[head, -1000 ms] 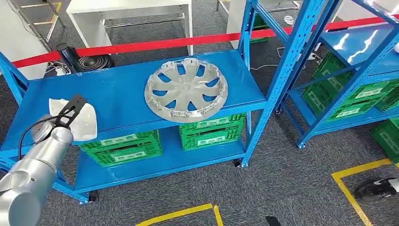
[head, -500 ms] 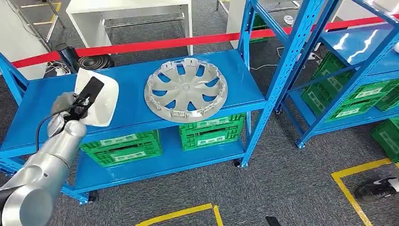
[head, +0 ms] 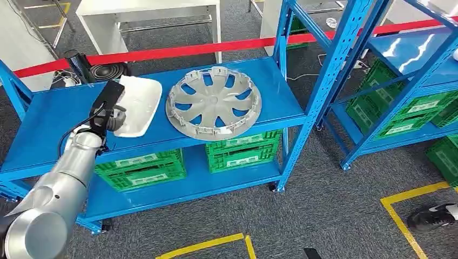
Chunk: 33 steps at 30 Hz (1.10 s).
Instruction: Take the parts from the cabinet and place them on the table.
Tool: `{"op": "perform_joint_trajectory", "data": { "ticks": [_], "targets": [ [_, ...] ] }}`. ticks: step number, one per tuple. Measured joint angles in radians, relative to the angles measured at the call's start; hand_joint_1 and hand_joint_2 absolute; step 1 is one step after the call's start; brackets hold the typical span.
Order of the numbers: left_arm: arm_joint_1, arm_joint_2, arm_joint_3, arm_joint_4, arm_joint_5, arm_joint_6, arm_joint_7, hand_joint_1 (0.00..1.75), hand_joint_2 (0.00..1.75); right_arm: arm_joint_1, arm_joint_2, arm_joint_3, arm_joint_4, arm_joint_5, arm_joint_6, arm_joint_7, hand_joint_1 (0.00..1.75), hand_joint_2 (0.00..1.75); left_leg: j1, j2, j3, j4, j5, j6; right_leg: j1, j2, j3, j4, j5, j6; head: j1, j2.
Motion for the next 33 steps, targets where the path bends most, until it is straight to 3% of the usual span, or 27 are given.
{"op": "perform_joint_trajectory", "data": {
  "ticks": [4, 7, 13, 18, 20, 22, 26, 29, 33],
  "targets": [
    [0.002, -0.011, 0.066, 0.0, 0.145, -0.25, -0.054, 1.75, 1.75, 0.0, 0.0, 0.0, 0.0, 0.001, 0.003, -0.004, 0.0, 0.0, 0.0, 0.0, 0.0, 0.0, 0.0, 0.0, 0.0, 0.0, 0.0, 0.0, 0.0, 0.0, 0.0, 0.0],
    [0.005, -0.026, 0.089, -0.005, 0.219, -0.37, -0.103, 1.75, 1.75, 0.001, 0.0, -0.002, 0.0, 0.005, 0.004, -0.004, 0.0, 0.0, 0.0, 0.0, 0.0, 0.0, 0.0, 0.0, 0.0, 0.0, 0.0, 0.0, 0.0, 0.0, 0.0, 0.0],
    [0.019, -0.055, 0.092, -0.043, 0.365, -0.547, -0.148, 1.75, 1.75, 0.003, 0.0, -0.016, 0.0, 0.005, 0.005, -0.002, 0.0, 0.0, 0.0, 0.0, 0.0, 0.0, 0.0, 0.0, 0.0, 0.0, 0.0, 0.0, 0.0, 0.0, 0.0, 0.0],
    [0.063, -0.084, 0.058, -0.147, 0.628, -0.698, -0.112, 1.75, 1.75, 0.006, 0.0, -0.022, 0.0, 0.009, 0.012, -0.001, 0.0, 0.0, 0.0, 0.0, 0.0, 0.0, 0.0, 0.0, 0.0, 0.0, 0.0, 0.0, 0.0, 0.0, 0.0, 0.0],
    [0.101, -0.088, 0.004, -0.23, 0.803, -0.695, -0.052, 1.75, 1.75, 0.007, 0.0, -0.024, 0.0, 0.009, 0.013, 0.003, 0.0, 0.0, 0.0, 0.0, 0.0, 0.0, 0.0, 0.0, 0.0, 0.0, 0.0, 0.0, 0.0, 0.0, 0.0, 0.0],
    [0.138, -0.085, -0.086, -0.315, 0.99, -0.65, -0.006, 1.75, 1.75, 0.009, 0.0, -0.027, 0.0, 0.009, 0.013, 0.007, 0.0, 0.0, 0.0, -0.001, 0.0, 0.0, 0.0, 0.0, 0.0, 0.0, 0.0, 0.0, 0.0, 0.0, 0.0, 0.0],
    [0.193, -0.057, -0.303, -0.484, 1.256, -0.559, 0.023, 1.75, 1.75, 0.01, 0.0, -0.041, 0.0, 0.007, 0.005, 0.006, 0.0, 0.0, 0.0, -0.004, 0.0, 0.0, 0.0, 0.0, 0.0, -0.002, 0.001, 0.0, -0.001, 0.001, 0.0, 0.0],
    [0.223, -0.026, -0.44, -0.616, 1.353, -0.509, 0.012, 1.75, 1.75, 0.01, 0.0, -0.051, 0.0, 0.0, 0.0, 0.006, 0.0, 0.0, 0.0, -0.003, 0.0, 0.0, 0.0, 0.0, 0.0, -0.003, 0.001, 0.0, -0.001, 0.001, 0.0, 0.0],
    [0.255, 0.014, -0.557, -0.796, 1.393, -0.436, 0.0, 1.75, 1.75, 0.013, 0.0, -0.068, 0.0, -0.004, -0.002, 0.006, 0.0, 0.0, 0.0, -0.003, 0.0, 0.0, 0.0, 0.0, 0.0, -0.002, 0.001, 0.0, -0.001, 0.001, 0.0, 0.0]
  ]
}}
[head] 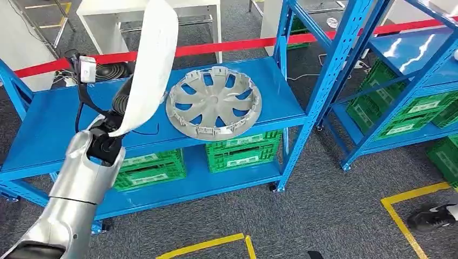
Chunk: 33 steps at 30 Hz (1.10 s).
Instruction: Take the parts from the cabinet and place them on the table.
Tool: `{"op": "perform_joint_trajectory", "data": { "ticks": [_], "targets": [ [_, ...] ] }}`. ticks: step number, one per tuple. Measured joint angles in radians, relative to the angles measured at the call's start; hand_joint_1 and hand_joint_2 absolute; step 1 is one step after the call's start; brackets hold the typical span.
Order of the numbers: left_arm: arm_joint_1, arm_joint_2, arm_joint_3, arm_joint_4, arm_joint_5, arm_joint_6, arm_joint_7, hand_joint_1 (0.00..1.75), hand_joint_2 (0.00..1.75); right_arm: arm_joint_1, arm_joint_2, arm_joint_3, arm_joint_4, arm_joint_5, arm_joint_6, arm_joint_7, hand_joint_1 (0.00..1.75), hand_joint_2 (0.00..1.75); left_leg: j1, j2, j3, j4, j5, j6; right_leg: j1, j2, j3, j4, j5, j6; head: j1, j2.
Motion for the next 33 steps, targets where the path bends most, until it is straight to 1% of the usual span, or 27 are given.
{"op": "perform_joint_trajectory", "data": {
  "ticks": [3, 7, 9, 13, 19, 24, 27, 29, 30, 32, 33],
  "targets": [
    [0.022, 0.024, -0.054, -0.117, -0.01, 0.043, -0.018, 1.75, 1.75, 0.0, 0.0, -0.008, 0.0, -0.007, -0.005, -0.003, 0.0, 0.0, 0.0, 0.0, 0.0, 0.0, 0.0, 0.0, 0.0, 0.0, 0.0, 0.0, 0.0, 0.0, 0.0, 0.0],
    [0.054, 0.047, -0.094, -0.243, -0.052, 0.092, -0.032, 1.75, 1.75, 0.001, 0.002, -0.016, 0.0, -0.008, -0.008, -0.003, 0.0, 0.0, 0.0, 0.0, 0.0, 0.0, 0.0, 0.0, 0.0, 0.0, 0.0, 0.0, 0.0, 0.0, 0.0, 0.0],
    [0.071, 0.054, -0.108, -0.294, -0.078, 0.111, -0.042, 1.75, 1.75, 0.001, 0.003, -0.021, 0.0, -0.008, -0.009, -0.003, 0.0, 0.0, 0.0, 0.0, 0.0, 0.0, 0.0, 0.0, 0.0, 0.0, 0.0, 0.0, 0.0, 0.0, 0.0, 0.0],
    [0.094, 0.07, -0.135, -0.369, -0.103, 0.129, -0.046, 1.75, 1.75, 0.0, 0.003, -0.024, 0.0, -0.007, -0.01, -0.007, 0.0, 0.0, 0.0, 0.0, 0.0, 0.0, 0.0, 0.0, 0.0, 0.0, 0.0, 0.0, 0.0, 0.0, 0.0, 0.0],
    [0.097, 0.103, -0.161, -0.392, -0.097, 0.138, -0.058, 1.75, 1.75, 0.0, 0.003, -0.029, 0.0, -0.004, -0.01, -0.014, 0.0, 0.0, 0.0, 0.0, 0.0, 0.0, 0.0, 0.0, 0.0, 0.0, 0.0, 0.0, 0.0, 0.0, 0.0, 0.0],
    [0.096, 0.117, -0.169, -0.392, -0.086, 0.138, -0.062, 1.75, 1.75, 0.0, 0.003, -0.031, 0.0, -0.004, -0.01, -0.009, 0.0, 0.0, 0.0, 0.0, 0.0, 0.0, 0.0, 0.0, 0.0, 0.0, 0.0, 0.0, 0.0, 0.0, 0.0, 0.0],
    [0.094, 0.122, -0.177, -0.391, -0.078, 0.138, -0.052, 1.75, 1.75, 0.0, 0.003, -0.032, 0.0, -0.004, -0.01, -0.006, 0.0, 0.0, 0.0, 0.0, 0.0, 0.0, 0.0, 0.0, 0.0, 0.0, 0.0, 0.0, 0.0, 0.0, 0.0, 0.0],
    [0.09, 0.125, -0.184, -0.388, -0.076, 0.141, -0.027, 1.75, 1.75, 0.0, 0.003, -0.032, 0.0, -0.004, -0.01, -0.006, 0.0, 0.0, 0.0, 0.0, 0.0, 0.0, 0.0, 0.0, -0.001, 0.0, 0.0, 0.0, 0.0, 0.0, 0.0, 0.0],
    [0.085, 0.13, -0.19, -0.383, -0.076, 0.148, -0.008, 1.75, 1.75, 0.0, 0.006, -0.032, 0.0, -0.004, -0.01, -0.006, 0.0, 0.0, -0.006, 0.0, -0.002, 0.007, -0.007, 0.011, -0.008, -0.001, 0.001, -0.005, 0.0, 0.009, 0.0, 0.0],
    [0.074, 0.136, -0.198, -0.37, -0.079, 0.152, 0.025, 1.75, 1.75, -0.001, 0.007, -0.032, 0.0, -0.004, -0.01, -0.006, 0.0, 0.0, -0.008, 0.001, -0.001, 0.005, -0.01, 0.016, -0.009, 0.0, 0.002, -0.007, 0.0, 0.013, 0.0, 0.0],
    [0.064, 0.138, -0.206, -0.359, -0.082, 0.155, 0.04, 1.75, 1.75, -0.001, 0.008, -0.032, 0.0, -0.003, -0.01, -0.006, 0.0, 0.0, -0.009, 0.001, 0.001, 0.002, 0.0, 0.02, -0.009, 0.001, 0.004, -0.008, 0.006, 0.02, -0.001, 0.0]
  ]
}}
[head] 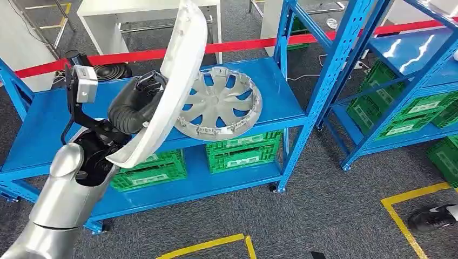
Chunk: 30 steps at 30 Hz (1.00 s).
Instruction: Take the parts from the cabinet and place them on the table.
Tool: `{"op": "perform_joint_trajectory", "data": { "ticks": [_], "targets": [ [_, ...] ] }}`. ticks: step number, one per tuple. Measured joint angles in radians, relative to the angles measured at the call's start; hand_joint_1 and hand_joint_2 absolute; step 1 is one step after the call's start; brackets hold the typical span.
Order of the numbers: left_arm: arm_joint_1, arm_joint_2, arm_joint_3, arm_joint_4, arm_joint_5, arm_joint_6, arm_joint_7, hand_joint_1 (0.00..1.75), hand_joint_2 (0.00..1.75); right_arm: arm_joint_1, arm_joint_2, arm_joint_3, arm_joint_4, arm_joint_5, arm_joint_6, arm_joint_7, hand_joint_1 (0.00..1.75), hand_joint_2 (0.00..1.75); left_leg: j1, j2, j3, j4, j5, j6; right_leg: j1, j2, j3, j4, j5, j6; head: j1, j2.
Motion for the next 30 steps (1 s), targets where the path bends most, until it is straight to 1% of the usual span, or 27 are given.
{"op": "perform_joint_trajectory", "data": {
  "ticks": [1, 2, 3, 5, 6, 7, 8, 9, 10, 11, 12, 13, 14, 16, 17, 18, 20, 21, 22, 23, 24, 25, 26, 27, 28, 29, 30],
  "targets": [
    [-0.005, 0.001, -0.004, 0.005, -0.002, 0.001, 0.006, 1.75, 1.75, 0.0, 0.0, 0.0, 0.0, 0.001, 0.0, 0.0, 0.0, 0.0, 0.005, 0.001, 0.005, -0.013, 0.005, 0.003, 0.003, 0.001, 0.003, -0.001, 0.0, 0.002, 0.0, 0.0],
    [-0.009, 0.001, -0.008, 0.013, -0.002, 0.002, 0.015, 1.75, 1.75, 0.0, 0.0, 0.0, 0.0, 0.003, 0.0, -0.002, 0.0, 0.0, 0.012, 0.007, 0.015, -0.028, 0.013, 0.006, -0.001, -0.001, 0.002, 0.009, -0.01, 0.002, 0.0, 0.0],
    [-0.018, 0.001, -0.015, 0.025, -0.004, 0.003, 0.024, 1.75, 1.75, 0.0, 0.0, 0.0, 0.0, 0.005, 0.0, -0.003, 0.0, 0.0, 0.013, 0.007, 0.019, -0.036, 0.017, 0.009, 0.002, -0.001, -0.014, 0.041, -0.038, 0.006, 0.003, 0.0],
    [-0.02, 0.001, -0.027, 0.042, -0.007, 0.003, 0.03, 1.75, 1.75, 0.0, 0.002, 0.0, 0.0, 0.005, 0.0, -0.005, 0.0, 0.0, 0.013, 0.009, 0.015, -0.034, 0.018, 0.012, -0.003, -0.001, -0.087, 0.193, -0.121, 0.012, 0.003, 0.0],
    [-0.019, 0.001, -0.034, 0.051, -0.011, 0.002, 0.035, 1.75, 1.75, 0.001, 0.002, 0.0, 0.0, 0.005, 0.0, -0.004, 0.0, 0.0, 0.013, 0.01, 0.013, -0.033, 0.018, 0.012, -0.004, -0.001, -0.121, 0.261, -0.146, 0.015, 0.003, 0.0],
    [-0.017, 0.001, -0.039, 0.058, -0.014, 0.002, 0.036, 1.75, 1.75, 0.002, 0.002, 0.0, 0.0, 0.006, 0.0, -0.004, 0.0, 0.0, 0.015, 0.01, 0.009, -0.03, 0.018, 0.011, -0.005, -0.001, -0.141, 0.298, -0.146, 0.019, 0.004, 0.0],
    [-0.015, 0.001, -0.043, 0.064, -0.017, 0.002, 0.038, 1.75, 1.75, 0.002, 0.001, 0.0, 0.0, 0.006, 0.0, -0.004, 0.0, 0.0, 0.018, 0.01, 0.004, -0.025, 0.019, 0.008, -0.01, -0.001, -0.135, 0.284, -0.12, 0.024, 0.004, 0.0],
    [-0.015, 0.001, -0.045, 0.069, -0.018, 0.002, 0.038, 1.75, 1.75, 0.001, 0.001, -0.001, 0.0, 0.006, 0.0, -0.004, 0.0, 0.0, 0.022, 0.01, -0.002, -0.017, 0.018, 0.004, -0.016, -0.002, -0.106, 0.225, -0.078, 0.029, 0.003, 0.0],
    [-0.017, 0.001, -0.046, 0.071, -0.018, 0.002, 0.038, 1.75, 1.75, 0.0, 0.001, -0.001, 0.0, 0.006, 0.0, -0.004, 0.0, 0.0, 0.028, 0.01, -0.01, -0.005, 0.016, -0.005, -0.023, -0.003, -0.06, 0.136, -0.035, 0.038, 0.004, 0.0],
    [-0.018, 0.001, -0.047, 0.073, -0.018, 0.002, 0.038, 1.75, 1.75, -0.001, 0.001, -0.001, 0.0, 0.006, 0.0, -0.004, 0.0, 0.0, 0.035, 0.01, -0.02, 0.01, 0.013, -0.015, -0.03, -0.005, -0.015, 0.052, -0.014, 0.046, 0.003, 0.0],
    [-0.017, 0.002, -0.048, 0.074, -0.021, 0.002, 0.038, 1.75, 1.75, -0.003, 0.008, -0.001, 0.0, 0.006, -0.002, 0.0, 0.0, 0.0, 0.031, 0.006, -0.029, 0.017, 0.013, -0.027, -0.018, 0.006, -0.018, 0.068, -0.026, 0.039, 0.007, 0.0],
    [-0.017, 0.002, -0.052, 0.076, -0.029, 0.001, 0.04, 1.75, 1.75, -0.002, 0.008, -0.003, 0.0, 0.006, -0.006, 0.003, 0.0, 0.0, 0.029, 0.005, -0.032, 0.027, 0.012, -0.035, -0.018, 0.013, -0.037, 0.078, -0.005, 0.019, 0.006, 0.0],
    [-0.019, 0.002, -0.055, 0.076, -0.035, -0.002, 0.041, 1.75, 1.75, -0.004, 0.008, -0.005, 0.0, 0.005, -0.006, 0.008, 0.0, 0.0, 0.027, 0.001, -0.039, 0.033, 0.017, -0.042, -0.023, 0.013, -0.038, 0.067, -0.024, 0.007, 0.006, 0.0],
    [-0.016, 0.002, -0.059, 0.077, -0.044, -0.005, 0.043, 1.75, 1.75, -0.004, 0.008, -0.007, 0.0, 0.005, -0.006, 0.006, 0.0, 0.0, 0.029, -0.001, -0.04, 0.024, 0.03, -0.059, -0.02, 0.013, -0.048, 0.075, -0.014, -0.012, 0.007, 0.0],
    [-0.014, 0.004, -0.06, 0.08, -0.047, -0.005, 0.043, 1.75, 1.75, -0.003, 0.009, -0.008, 0.0, 0.005, -0.006, 0.006, 0.0, 0.0, 0.032, 0.0, -0.046, 0.03, 0.021, -0.063, -0.022, 0.009, -0.055, 0.073, -0.005, -0.025, 0.006, 0.0],
    [-0.015, 0.005, -0.061, 0.081, -0.05, -0.005, 0.045, 1.75, 1.75, -0.003, 0.009, -0.009, 0.0, 0.005, -0.006, 0.006, 0.0, 0.0, 0.032, 0.005, -0.061, 0.063, -0.026, -0.065, -0.02, 0.009, -0.064, 0.073, 0.003, -0.033, 0.005, 0.0],
    [-0.015, 0.005, -0.061, 0.082, -0.051, -0.005, 0.045, 1.75, 1.75, -0.003, 0.009, -0.013, 0.0, 0.006, -0.003, 0.003, 0.0, 0.0, 0.031, 0.005, -0.099, 0.2, -0.132, -0.068, -0.016, 0.009, -0.085, 0.073, 0.02, -0.039, 0.005, 0.0],
    [-0.014, 0.005, -0.062, 0.083, -0.053, -0.005, 0.045, 1.75, 1.75, -0.002, 0.009, -0.015, 0.0, 0.006, -0.001, 0.003, 0.0, 0.0, 0.031, 0.005, -0.116, 0.271, -0.169, -0.067, -0.013, 0.008, -0.096, 0.073, 0.028, -0.04, 0.005, 0.0],
    [-0.012, 0.005, -0.062, 0.083, -0.056, -0.005, 0.047, 1.75, 1.75, -0.002, 0.009, -0.015, 0.0, 0.008, -0.001, 0.003, 0.0, 0.0, 0.03, 0.005, -0.121, 0.32, -0.187, -0.065, -0.009, 0.007, -0.108, 0.073, 0.037, -0.042, 0.005, 0.0],
    [-0.01, 0.005, -0.063, 0.084, -0.06, -0.005, 0.052, 1.75, 1.75, -0.002, 0.009, -0.015, 0.0, 0.009, -0.001, 0.003, 0.0, 0.0, 0.029, 0.005, -0.108, 0.323, -0.18, -0.061, -0.005, 0.007, -0.117, 0.073, 0.044, -0.044, 0.005, 0.0],
    [-0.009, 0.005, -0.064, 0.084, -0.065, -0.005, 0.058, 1.75, 1.75, -0.002, 0.009, -0.015, 0.0, 0.012, -0.001, 0.003, 0.0, 0.0, 0.024, 0.005, -0.065, 0.28, -0.152, -0.051, 0.0, 0.007, -0.128, 0.073, 0.053, -0.044, 0.005, 0.0],
    [-0.01, 0.005, -0.064, 0.083, -0.071, -0.005, 0.062, 1.75, 1.75, -0.002, 0.009, -0.015, 0.0, 0.013, -0.001, 0.003, 0.0, 0.0, 0.018, 0.005, -0.015, 0.216, -0.125, -0.04, 0.004, 0.007, -0.134, 0.073, 0.06, -0.045, 0.005, 0.0],
    [-0.013, 0.005, -0.064, 0.082, -0.076, -0.004, 0.069, 1.75, 1.75, -0.002, 0.01, -0.015, 0.0, 0.013, -0.001, 0.003, 0.0, 0.0, 0.009, 0.004, 0.055, 0.119, -0.103, -0.021, 0.007, 0.007, -0.14, 0.073, 0.068, -0.044, 0.005, 0.0],
    [-0.017, 0.003, -0.064, 0.079, -0.081, -0.004, 0.074, 1.75, 1.75, -0.004, 0.012, -0.015, 0.0, 0.014, -0.001, 0.003, 0.0, 0.0, 0.001, 0.005, 0.099, 0.042, -0.133, 0.0, 0.004, 0.006, -0.143, 0.073, 0.075, -0.043, 0.006, 0.0],
    [-0.016, 0.001, -0.064, 0.076, -0.084, -0.003, 0.077, 1.75, 1.75, -0.004, 0.016, -0.016, 0.0, 0.015, -0.002, 0.003, 0.0, 0.0, -0.001, 0.01, 0.116, 0.023, -0.128, -0.009, 0.003, 0.005, -0.144, 0.066, 0.084, -0.034, 0.007, 0.0],
    [-0.017, 0.0, -0.064, 0.075, -0.088, -0.003, 0.082, 1.75, 1.75, -0.003, 0.016, -0.016, 0.0, 0.015, -0.002, 0.003, 0.0, 0.0, -0.008, 0.007, 0.111, 0.019, -0.117, -0.007, -0.002, 0.002, -0.142, 0.062, 0.092, -0.026, 0.006, 0.0],
    [-0.019, -0.001, -0.064, 0.077, -0.094, 0.0, 0.088, 1.75, 1.75, -0.004, 0.016, -0.016, 0.0, 0.016, -0.001, 0.003, 0.0, 0.0, -0.014, 0.007, 0.105, 0.014, -0.114, -0.001, -0.007, 0.002, -0.142, 0.055, 0.102, -0.019, 0.005, 0.0]
  ]
}}
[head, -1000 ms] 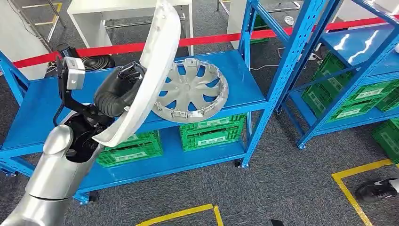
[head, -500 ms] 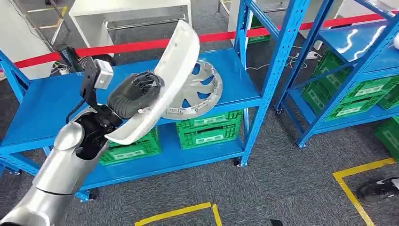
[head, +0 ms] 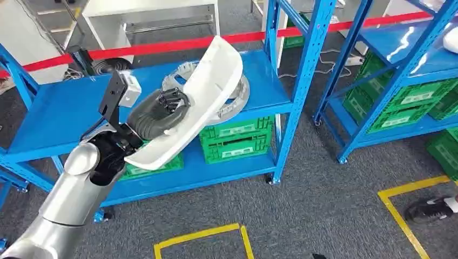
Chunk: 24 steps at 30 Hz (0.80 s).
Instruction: Take the parts from the cabinet and place them on the table.
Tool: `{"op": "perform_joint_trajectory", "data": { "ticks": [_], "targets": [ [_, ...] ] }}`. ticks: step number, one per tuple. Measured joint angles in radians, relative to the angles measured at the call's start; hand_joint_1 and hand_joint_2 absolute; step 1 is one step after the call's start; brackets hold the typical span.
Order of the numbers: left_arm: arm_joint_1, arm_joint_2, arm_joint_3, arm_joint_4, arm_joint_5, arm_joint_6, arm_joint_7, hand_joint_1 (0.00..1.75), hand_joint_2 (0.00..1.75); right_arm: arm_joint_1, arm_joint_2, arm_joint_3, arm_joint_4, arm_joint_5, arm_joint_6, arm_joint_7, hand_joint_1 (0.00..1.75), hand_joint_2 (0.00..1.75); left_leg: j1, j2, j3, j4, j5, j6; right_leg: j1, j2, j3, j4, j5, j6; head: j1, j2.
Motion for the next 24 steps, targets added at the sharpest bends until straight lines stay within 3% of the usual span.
{"op": "perform_joint_trajectory", "data": {
  "ticks": [1, 2, 3, 4, 6, 7, 8, 9, 10, 11, 12, 13, 14, 17, 18, 19, 21, 22, 23, 24],
  "targets": [
    [0.0, -0.002, 0.0, 0.0, -0.001, 0.002, 0.004, 1.75, 1.75, 0.0, 0.001, 0.0, 0.0, 0.0, 0.0, 0.0, 0.0, 0.0, -0.002, 0.001, -0.003, -0.007, 0.009, 0.007, 0.0, 0.0, 0.002, -0.011, 0.01, 0.006, 0.001, 0.0],
    [0.0, -0.003, 0.0, 0.001, -0.004, 0.002, 0.007, 1.75, 1.75, 0.001, 0.001, 0.0, 0.0, 0.001, 0.0, 0.0, 0.0, 0.0, 0.006, 0.003, -0.003, -0.028, 0.031, 0.012, 0.006, 0.0, 0.001, -0.019, 0.019, 0.013, 0.002, 0.0],
    [-0.002, -0.008, -0.001, 0.003, -0.01, 0.002, 0.012, 1.75, 1.75, 0.001, 0.001, 0.0, 0.0, 0.002, 0.001, 0.0, 0.0, 0.0, 0.012, 0.008, -0.003, -0.041, 0.049, 0.016, 0.002, 0.0, -0.007, -0.007, -0.013, 0.014, 0.002, 0.0],
    [-0.002, -0.012, -0.002, 0.005, -0.01, 0.003, 0.014, 1.75, 1.75, 0.001, 0.001, 0.0, 0.0, 0.002, 0.001, 0.0, 0.0, 0.0, 0.013, 0.007, -0.014, -0.044, 0.062, 0.023, 0.004, -0.002, -0.021, 0.03, -0.063, 0.016, 0.004, 0.0],
    [0.002, -0.016, -0.002, 0.01, -0.015, 0.003, 0.018, 1.75, 1.75, -0.001, 0.001, 0.0, 0.0, 0.005, 0.001, 0.0, 0.0, 0.0, 0.013, 0.008, -0.049, -0.041, 0.086, 0.023, 0.003, -0.002, -0.069, 0.192, -0.179, 0.026, 0.005, 0.0],
    [0.003, -0.017, -0.002, 0.013, -0.015, 0.003, 0.02, 1.75, 1.75, -0.001, -0.001, 0.0, 0.0, 0.008, 0.001, 0.0, 0.0, 0.0, 0.013, 0.009, -0.066, -0.036, 0.096, 0.022, 0.004, -0.002, -0.083, 0.258, -0.202, 0.03, 0.005, 0.0],
    [0.006, -0.018, -0.004, 0.016, -0.015, 0.003, 0.02, 1.75, 1.75, 0.0, -0.002, 0.0, 0.0, 0.008, 0.001, 0.0, 0.0, 0.0, 0.013, 0.01, -0.084, -0.03, 0.105, 0.021, 0.004, -0.002, -0.081, 0.292, -0.192, 0.032, 0.005, 0.0],
    [0.007, -0.018, -0.005, 0.018, -0.015, 0.003, 0.02, 1.75, 1.75, 0.0, -0.002, 0.0, 0.0, 0.008, 0.001, 0.0, 0.0, 0.0, 0.015, 0.011, -0.101, -0.023, 0.113, 0.019, 0.003, -0.002, -0.058, 0.28, -0.162, 0.033, 0.005, 0.0],
    [0.008, -0.018, -0.006, 0.02, -0.015, 0.003, 0.02, 1.75, 1.75, 0.0, -0.002, 0.0, 0.0, 0.009, 0.001, 0.0, 0.0, 0.0, 0.017, 0.012, -0.118, -0.015, 0.12, 0.016, 0.002, -0.003, -0.016, 0.233, -0.126, 0.034, 0.005, 0.0],
    [0.007, -0.018, -0.006, 0.021, -0.015, 0.003, 0.02, 1.75, 1.75, -0.001, -0.002, 0.0, 0.0, 0.009, 0.001, 0.0, 0.0, 0.0, 0.019, 0.012, -0.136, -0.004, 0.126, 0.011, 0.001, -0.003, 0.045, 0.154, -0.099, 0.036, 0.005, 0.0],
    [0.006, -0.019, -0.006, 0.021, -0.015, 0.003, 0.02, 1.75, 1.75, -0.003, -0.002, 0.0, 0.0, 0.009, 0.001, 0.0, 0.0, 0.0, 0.02, 0.012, -0.15, 0.01, 0.131, 0.005, -0.001, -0.004, 0.113, 0.061, -0.114, 0.038, 0.005, 0.0],
    [0.006, -0.019, -0.006, 0.02, -0.015, 0.003, 0.02, 1.75, 1.75, -0.006, -0.002, 0.0, 0.0, 0.009, 0.001, 0.0, 0.0, 0.0, 0.015, 0.011, -0.164, 0.019, 0.135, -0.001, 0.004, -0.003, 0.152, -0.001, -0.162, 0.036, 0.007, 0.0],
    [0.007, -0.019, -0.006, 0.022, -0.015, 0.005, 0.021, 1.75, 1.75, -0.004, -0.002, 0.0, 0.0, 0.009, 0.001, -0.001, 0.0, 0.0, 0.015, 0.011, -0.16, 0.021, 0.138, -0.006, 0.009, 0.002, 0.135, 0.013, -0.149, 0.013, 0.003, 0.0],
    [0.006, -0.019, -0.007, 0.024, -0.015, 0.004, 0.021, 1.75, 1.75, -0.004, -0.002, 0.0, 0.0, 0.009, 0.001, 0.0, 0.0, 0.0, 0.017, 0.01, -0.163, 0.014, 0.165, -0.024, 0.008, 0.001, 0.127, 0.002, -0.134, -0.009, 0.005, 0.0],
    [0.007, -0.017, -0.007, 0.026, -0.015, 0.004, 0.022, 1.75, 1.75, -0.004, -0.002, 0.0, 0.0, 0.01, 0.001, 0.0, 0.0, 0.0, 0.021, 0.006, -0.17, 0.022, 0.144, -0.03, 0.004, -0.005, 0.115, -0.003, -0.119, -0.018, 0.006, 0.0],
    [0.007, -0.016, -0.007, 0.029, -0.016, 0.004, 0.027, 1.75, 1.75, -0.005, -0.002, 0.0, 0.0, 0.011, 0.001, 0.0, 0.0, 0.0, 0.021, 0.005, -0.185, 0.054, 0.089, -0.038, 0.003, -0.004, 0.104, -0.005, -0.108, -0.025, 0.0, 0.0],
    [0.006, -0.015, -0.007, 0.033, -0.017, 0.001, 0.027, 1.75, 1.75, -0.004, -0.002, 0.0, 0.0, 0.011, 0.001, 0.001, 0.0, 0.0, 0.026, 0.005, -0.215, 0.193, -0.032, -0.049, 0.004, -0.005, 0.076, -0.006, -0.083, -0.026, 0.0, 0.0],
    [0.007, -0.015, -0.007, 0.037, -0.018, -0.004, 0.027, 1.75, 1.75, -0.004, -0.002, 0.0, 0.0, 0.011, 0.001, 0.002, 0.0, 0.0, 0.026, 0.005, -0.227, 0.264, -0.066, -0.051, 0.004, -0.005, 0.06, -0.004, -0.07, -0.025, 0.0, 0.0],
    [0.007, -0.015, -0.007, 0.041, -0.018, -0.008, 0.027, 1.75, 1.75, -0.004, -0.002, 0.0, 0.0, 0.011, 0.001, 0.003, 0.0, 0.0, 0.027, 0.005, -0.228, 0.313, -0.069, -0.052, 0.004, -0.006, 0.042, -0.004, -0.057, -0.024, 0.0, 0.0],
    [0.006, -0.015, -0.009, 0.044, -0.017, -0.01, 0.027, 1.75, 1.75, -0.004, -0.002, 0.0, 0.0, 0.011, 0.001, 0.003, 0.0, 0.0, 0.027, 0.005, -0.21, 0.318, -0.045, -0.052, 0.004, -0.006, 0.026, -0.004, -0.046, -0.023, 0.0, 0.0]
  ]
}}
